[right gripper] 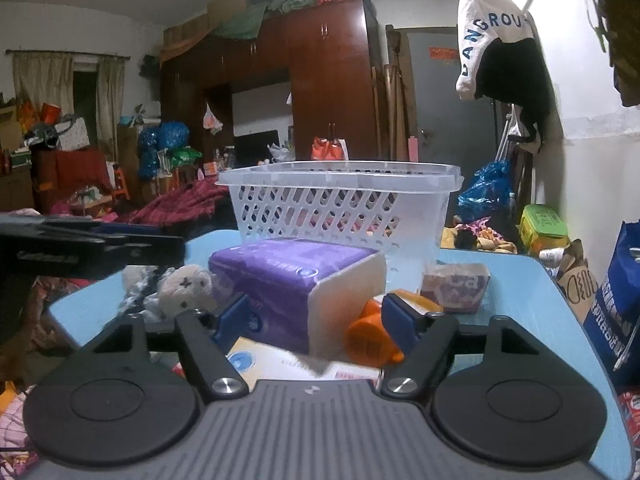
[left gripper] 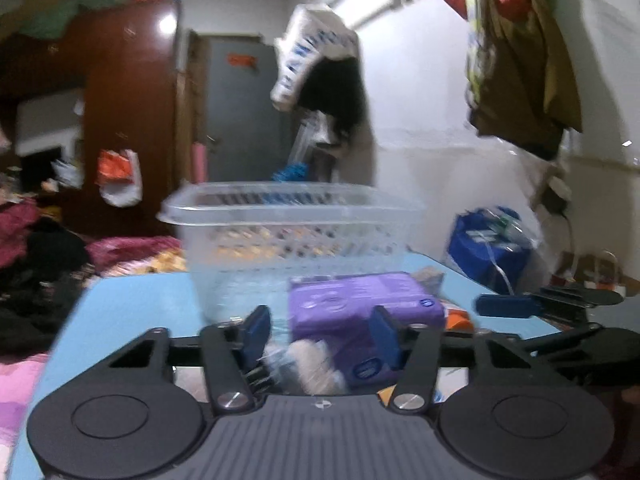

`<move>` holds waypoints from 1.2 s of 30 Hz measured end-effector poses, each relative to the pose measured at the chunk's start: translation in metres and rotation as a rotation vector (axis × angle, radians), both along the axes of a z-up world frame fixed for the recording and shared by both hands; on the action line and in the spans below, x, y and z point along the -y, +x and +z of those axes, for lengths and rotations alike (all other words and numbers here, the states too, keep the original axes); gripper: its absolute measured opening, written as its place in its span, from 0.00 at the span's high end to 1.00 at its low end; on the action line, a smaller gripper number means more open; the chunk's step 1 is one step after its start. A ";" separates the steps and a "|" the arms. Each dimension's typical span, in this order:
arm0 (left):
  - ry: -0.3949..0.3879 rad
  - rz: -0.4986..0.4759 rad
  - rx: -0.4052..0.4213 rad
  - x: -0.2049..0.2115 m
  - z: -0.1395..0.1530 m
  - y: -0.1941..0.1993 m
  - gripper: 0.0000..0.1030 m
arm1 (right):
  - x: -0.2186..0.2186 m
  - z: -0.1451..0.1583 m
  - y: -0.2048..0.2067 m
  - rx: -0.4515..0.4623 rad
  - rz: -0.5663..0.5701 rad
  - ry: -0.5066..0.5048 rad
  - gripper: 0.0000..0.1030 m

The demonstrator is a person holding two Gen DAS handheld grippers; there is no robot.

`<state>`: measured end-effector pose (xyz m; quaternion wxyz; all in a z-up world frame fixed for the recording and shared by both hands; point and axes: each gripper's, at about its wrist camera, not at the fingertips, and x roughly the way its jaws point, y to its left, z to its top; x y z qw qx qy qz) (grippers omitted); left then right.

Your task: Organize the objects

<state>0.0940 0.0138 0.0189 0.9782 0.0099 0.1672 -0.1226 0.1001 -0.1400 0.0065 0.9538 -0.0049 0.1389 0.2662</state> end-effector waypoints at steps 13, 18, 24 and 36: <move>0.009 -0.054 -0.054 -0.018 -0.004 0.043 0.53 | -0.009 -0.002 0.019 -0.026 0.024 -0.060 0.39; 0.018 -0.134 -0.056 -0.026 -0.007 0.042 0.53 | -0.009 -0.004 0.021 -0.034 0.047 -0.072 0.39; 0.099 -0.237 -0.130 -0.020 -0.021 0.057 0.53 | -0.009 -0.002 0.027 -0.043 0.073 -0.099 0.40; 0.153 -0.223 -0.110 -0.004 -0.032 0.065 0.53 | -0.014 -0.006 0.038 -0.004 0.076 -0.177 0.40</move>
